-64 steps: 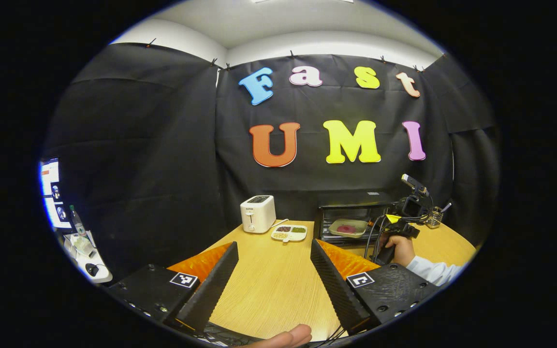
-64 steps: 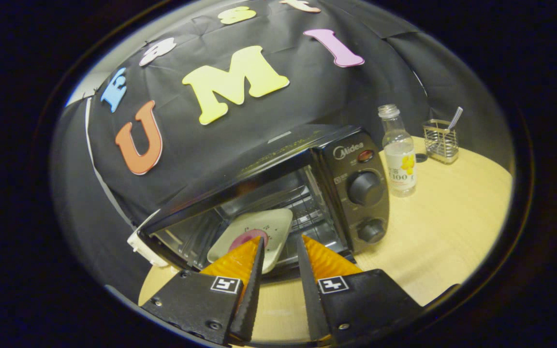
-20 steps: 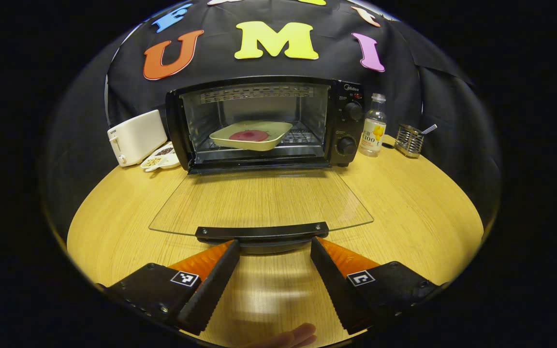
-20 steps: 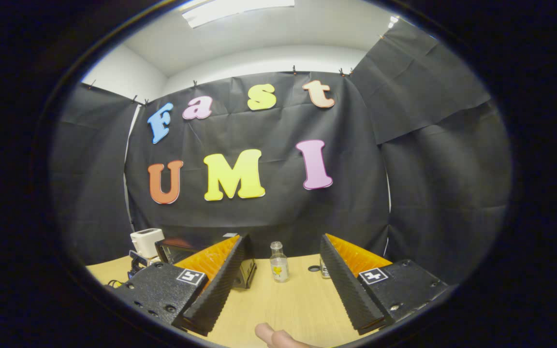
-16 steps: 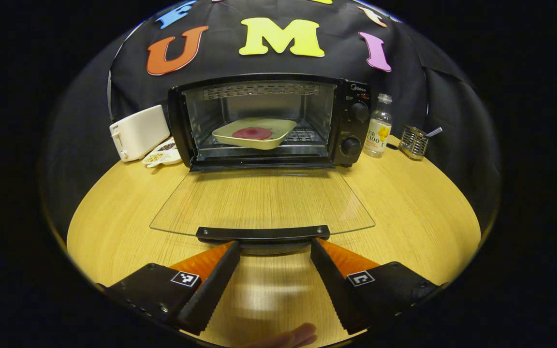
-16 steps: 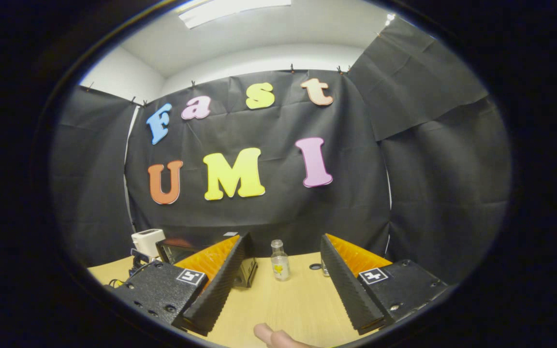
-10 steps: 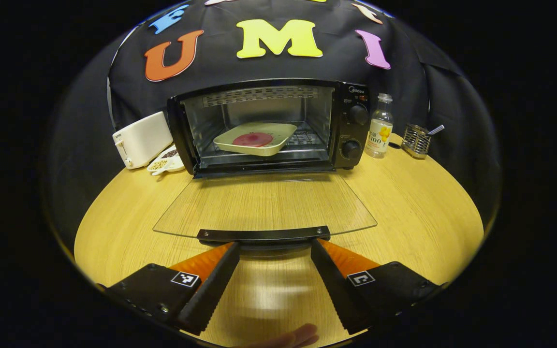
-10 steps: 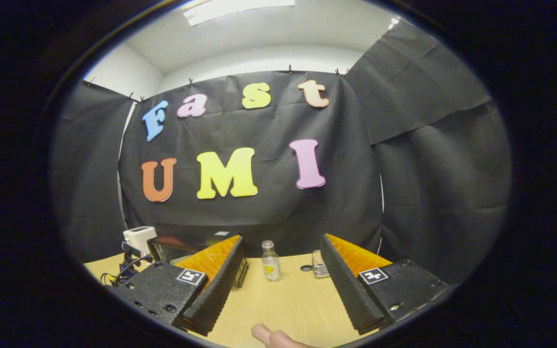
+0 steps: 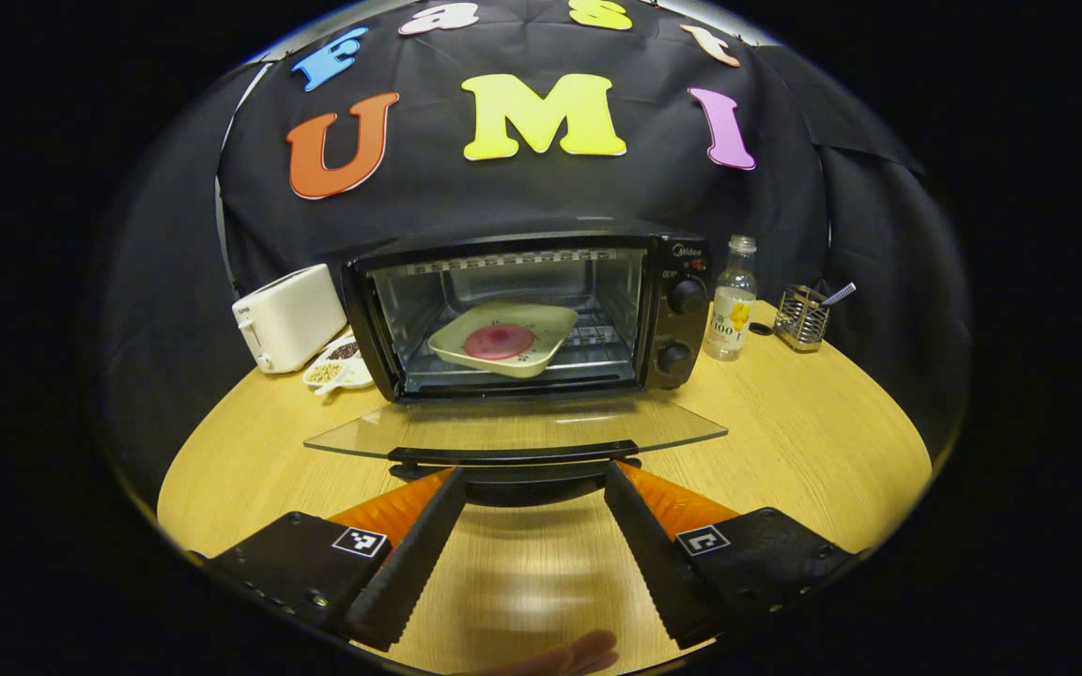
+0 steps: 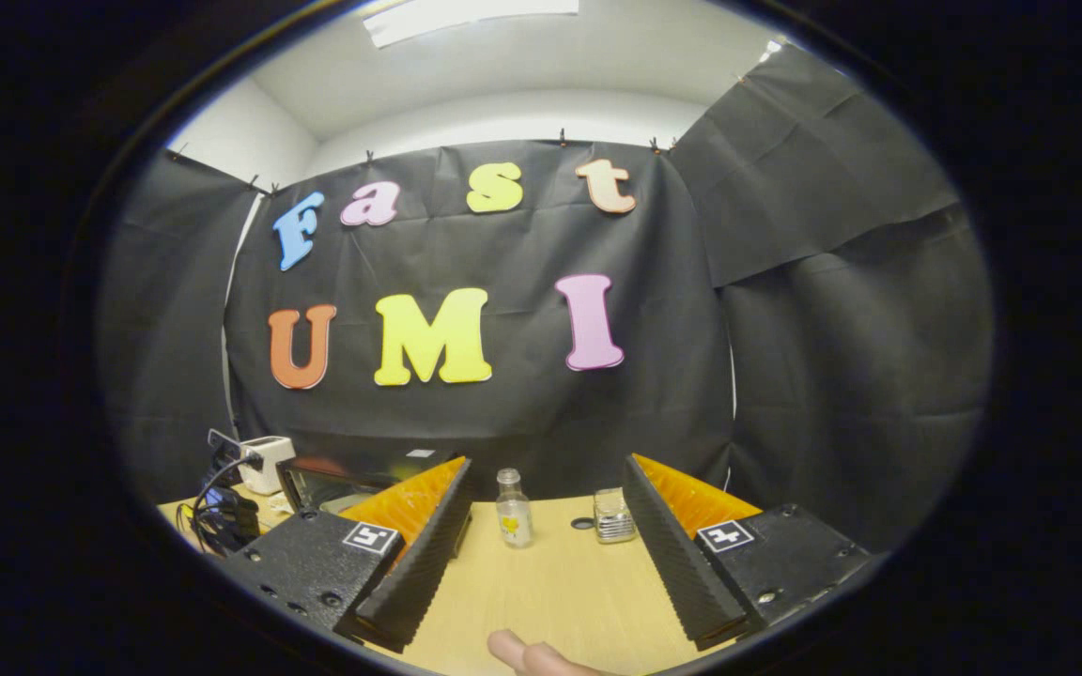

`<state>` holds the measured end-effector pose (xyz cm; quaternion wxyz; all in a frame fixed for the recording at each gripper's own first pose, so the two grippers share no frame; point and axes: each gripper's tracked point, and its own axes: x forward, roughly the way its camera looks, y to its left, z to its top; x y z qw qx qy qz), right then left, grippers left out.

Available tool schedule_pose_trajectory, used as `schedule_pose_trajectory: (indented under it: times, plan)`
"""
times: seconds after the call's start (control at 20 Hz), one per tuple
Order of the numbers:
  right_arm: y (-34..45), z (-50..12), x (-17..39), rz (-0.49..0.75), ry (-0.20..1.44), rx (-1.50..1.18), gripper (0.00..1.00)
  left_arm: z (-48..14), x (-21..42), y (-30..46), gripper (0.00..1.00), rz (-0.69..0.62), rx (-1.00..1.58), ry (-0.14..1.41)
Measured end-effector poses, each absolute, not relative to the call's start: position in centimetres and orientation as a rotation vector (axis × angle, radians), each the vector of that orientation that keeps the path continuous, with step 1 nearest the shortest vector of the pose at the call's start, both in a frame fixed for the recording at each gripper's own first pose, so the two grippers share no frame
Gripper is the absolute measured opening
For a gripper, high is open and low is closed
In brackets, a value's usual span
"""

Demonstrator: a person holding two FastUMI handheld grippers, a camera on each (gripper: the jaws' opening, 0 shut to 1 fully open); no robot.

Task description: Open the electric oven with the left hand, put the food in, and close the electric oven.

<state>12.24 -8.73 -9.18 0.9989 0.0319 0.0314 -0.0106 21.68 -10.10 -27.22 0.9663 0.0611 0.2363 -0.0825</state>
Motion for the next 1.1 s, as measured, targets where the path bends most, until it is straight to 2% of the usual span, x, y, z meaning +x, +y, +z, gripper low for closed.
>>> schedule_pose_trajectory:
  times: [0.05,0.1,0.15,0.2,0.45,0.5,0.55,0.6,0.7,0.75,0.8,0.9,0.95,1.1]
  plan:
    - [-8.9,-9.2,12.2,-0.026,0.065,0.059,0.96,-26.7,22.0,-10.1,0.96,-0.164,0.131,0.47]
    - [-9.0,-9.1,12.3,-0.031,0.065,0.054,1.0,-26.3,22.2,-10.1,0.96,-0.162,0.139,0.465]
    - [-9.1,-9.0,12.3,-0.033,0.065,0.05,1.0,-25.6,22.6,-10.1,0.97,-0.161,0.149,0.453]
    - [-9.1,-9.2,11.9,-0.034,0.066,0.047,0.96,-25.1,23.0,-10.2,0.97,-0.161,0.159,0.438]
    - [-8.9,-8.9,11.6,-0.032,0.071,0.041,0.96,-23.0,24.5,-10.4,0.97,-0.157,0.177,0.393]
    - [-9.0,-9.1,11.6,-0.033,0.077,0.041,1.0,-22.8,24.9,-10.3,0.97,-0.156,0.178,0.385]
    - [-9.3,-9.0,11.6,-0.039,0.081,0.041,1.0,-22.5,25.1,-10.3,0.96,-0.156,0.174,0.382]
    - [-9.5,-9.1,11.6,-0.046,0.084,0.041,0.96,-22.2,25.4,-10.3,0.97,-0.157,0.17,0.381]
    - [-9.7,-9.2,11.2,-0.052,0.091,0.048,0.96,-21.4,26.2,-10.4,0.96,-0.16,0.166,0.365]
    - [-9.8,-9.3,11.0,-0.056,0.097,0.057,1.0,-20.9,26.6,-10.4,0.97,-0.159,0.16,0.354]
    - [-10.0,-9.3,10.8,-0.063,0.105,0.065,0.96,-20.6,27.0,-10.5,0.96,-0.158,0.152,0.343]
    - [-10.3,-9.2,10.4,-0.082,0.118,0.071,0.96,-19.8,28.1,-10.7,0.96,-0.158,0.136,0.328]
    - [-10.2,-8.9,10.0,-0.083,0.12,0.07,1.0,-19.3,28.7,-10.8,0.97,-0.162,0.13,0.322]
    - [-9.7,-8.6,9.4,-0.077,0.123,0.05,1.0,-17.9,29.9,-10.6,0.97,-0.163,0.064,0.299]
